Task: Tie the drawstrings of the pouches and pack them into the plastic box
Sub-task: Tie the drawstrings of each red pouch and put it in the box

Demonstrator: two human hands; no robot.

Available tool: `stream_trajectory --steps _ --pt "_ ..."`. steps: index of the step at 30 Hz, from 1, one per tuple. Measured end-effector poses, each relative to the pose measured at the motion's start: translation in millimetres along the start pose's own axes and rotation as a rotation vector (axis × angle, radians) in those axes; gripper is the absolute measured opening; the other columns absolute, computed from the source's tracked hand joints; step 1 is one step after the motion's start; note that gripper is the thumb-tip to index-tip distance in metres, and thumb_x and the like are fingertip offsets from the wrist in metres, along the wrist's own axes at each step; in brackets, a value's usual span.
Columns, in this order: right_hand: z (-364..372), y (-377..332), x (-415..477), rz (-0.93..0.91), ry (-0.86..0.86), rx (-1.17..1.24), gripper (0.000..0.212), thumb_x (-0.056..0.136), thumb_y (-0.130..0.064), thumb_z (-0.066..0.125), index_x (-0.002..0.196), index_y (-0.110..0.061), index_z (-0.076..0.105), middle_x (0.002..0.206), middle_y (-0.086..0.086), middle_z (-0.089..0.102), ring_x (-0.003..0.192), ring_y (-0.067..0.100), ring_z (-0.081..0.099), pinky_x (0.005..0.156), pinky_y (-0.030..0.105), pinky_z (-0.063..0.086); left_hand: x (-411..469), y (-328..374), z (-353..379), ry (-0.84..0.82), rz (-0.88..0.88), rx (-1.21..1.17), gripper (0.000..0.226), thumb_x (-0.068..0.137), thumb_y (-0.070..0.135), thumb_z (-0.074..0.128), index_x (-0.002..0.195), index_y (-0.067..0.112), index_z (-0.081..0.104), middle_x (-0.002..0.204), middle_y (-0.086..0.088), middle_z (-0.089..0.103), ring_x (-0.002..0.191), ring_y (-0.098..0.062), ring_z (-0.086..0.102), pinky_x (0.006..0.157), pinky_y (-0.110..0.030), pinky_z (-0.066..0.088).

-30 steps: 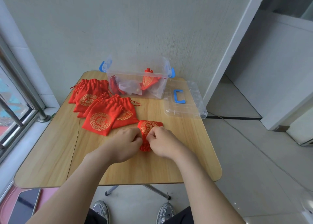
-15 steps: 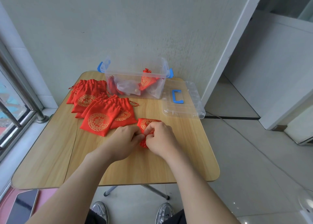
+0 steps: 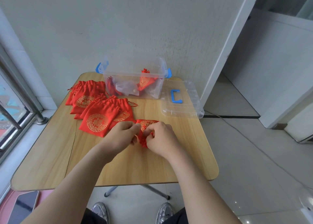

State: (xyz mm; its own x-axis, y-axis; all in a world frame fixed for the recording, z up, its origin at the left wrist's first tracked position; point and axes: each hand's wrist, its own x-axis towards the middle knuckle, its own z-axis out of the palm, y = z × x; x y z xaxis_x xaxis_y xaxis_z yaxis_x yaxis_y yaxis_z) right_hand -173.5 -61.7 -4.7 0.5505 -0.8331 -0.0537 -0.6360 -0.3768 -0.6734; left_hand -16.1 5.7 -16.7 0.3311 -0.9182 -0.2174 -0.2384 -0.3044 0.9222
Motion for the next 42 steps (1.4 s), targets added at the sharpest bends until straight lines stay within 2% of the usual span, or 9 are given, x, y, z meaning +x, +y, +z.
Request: stream_trajectory --steps 4,9,14,18,23,27,34,38,42 --pt "0 3 4 0.034 -0.012 0.103 0.024 0.095 -0.010 0.062 0.095 -0.027 0.079 0.068 -0.013 0.055 0.057 0.002 0.053 0.048 0.008 0.038 -1 7 3 0.011 -0.122 -0.339 0.037 0.106 0.030 0.063 0.103 -0.005 0.073 0.088 -0.007 0.069 0.069 -0.017 0.058 0.069 -0.036 0.055" --pt "1 9 6 0.060 -0.001 0.162 0.012 0.094 -0.017 0.068 0.094 -0.028 0.075 0.066 -0.014 0.054 0.046 -0.005 0.050 0.044 0.007 0.034 -3 10 1 -0.049 -0.161 -0.429 0.033 0.105 0.034 0.065 0.107 0.002 0.074 0.088 -0.004 0.073 0.064 -0.014 0.056 0.060 -0.029 0.054" --pt "4 4 8 -0.010 0.128 0.237 0.013 0.099 -0.013 0.066 0.100 -0.021 0.077 0.051 -0.016 0.055 0.047 -0.003 0.052 0.047 0.009 0.039 -6 10 4 -0.081 -0.141 -0.367 0.031 0.107 0.034 0.060 0.097 0.006 0.066 0.082 -0.003 0.069 0.059 -0.015 0.051 0.058 -0.030 0.051" --pt "3 -4 6 -0.018 0.037 0.416 0.011 0.100 -0.021 0.067 0.099 -0.023 0.078 0.072 -0.007 0.077 0.060 0.000 0.066 0.061 0.018 0.051 -5 8 7 -0.049 -0.087 -0.312 0.032 0.109 0.034 0.058 0.095 0.007 0.067 0.080 -0.002 0.067 0.060 -0.015 0.050 0.061 -0.032 0.050" --pt "2 4 9 -0.045 0.096 0.402 0.013 0.096 -0.020 0.073 0.087 -0.026 0.080 0.074 -0.002 0.079 0.071 0.021 0.074 0.073 0.031 0.063 -6 7 6 -0.006 0.053 -0.163 0.035 0.112 0.027 0.051 0.099 -0.002 0.066 0.073 0.006 0.068 0.057 -0.012 0.052 0.059 -0.030 0.051" --pt "-1 8 7 -0.094 0.073 0.378 0.006 0.099 -0.019 0.073 0.097 -0.021 0.078 0.057 -0.018 0.067 0.053 0.000 0.059 0.064 0.019 0.053 -7 7 6 -0.005 0.101 -0.079 0.031 0.111 0.025 0.052 0.102 -0.001 0.065 0.076 0.004 0.069 0.058 -0.013 0.053 0.057 -0.029 0.051" --pt "0 15 8 -0.106 0.047 0.325 0.005 0.099 -0.017 0.073 0.097 -0.020 0.075 0.055 -0.016 0.059 0.050 0.000 0.050 0.056 0.015 0.045 -6 7 3 -0.036 0.116 -0.037 0.030 0.108 0.028 0.060 0.100 0.000 0.065 0.078 0.001 0.073 0.062 -0.013 0.054 0.055 -0.029 0.049" --pt "0 16 11 -0.077 0.008 0.343 0.005 0.095 -0.029 0.073 0.093 -0.025 0.070 0.079 0.004 0.078 0.074 0.025 0.074 0.072 0.044 0.063 -7 9 3 -0.036 0.122 -0.021 0.032 0.106 0.033 0.062 0.096 0.003 0.064 0.077 0.001 0.073 0.062 -0.011 0.055 0.055 -0.029 0.049" --pt "-2 10 11 -0.026 0.016 0.421 0.013 0.095 -0.028 0.064 0.088 -0.017 0.069 0.079 -0.003 0.080 0.082 0.021 0.077 0.083 0.045 0.063 -9 12 4 -0.044 0.123 -0.085 0.031 0.106 0.032 0.063 0.097 0.003 0.062 0.080 -0.001 0.075 0.064 -0.013 0.055 0.056 -0.029 0.050"
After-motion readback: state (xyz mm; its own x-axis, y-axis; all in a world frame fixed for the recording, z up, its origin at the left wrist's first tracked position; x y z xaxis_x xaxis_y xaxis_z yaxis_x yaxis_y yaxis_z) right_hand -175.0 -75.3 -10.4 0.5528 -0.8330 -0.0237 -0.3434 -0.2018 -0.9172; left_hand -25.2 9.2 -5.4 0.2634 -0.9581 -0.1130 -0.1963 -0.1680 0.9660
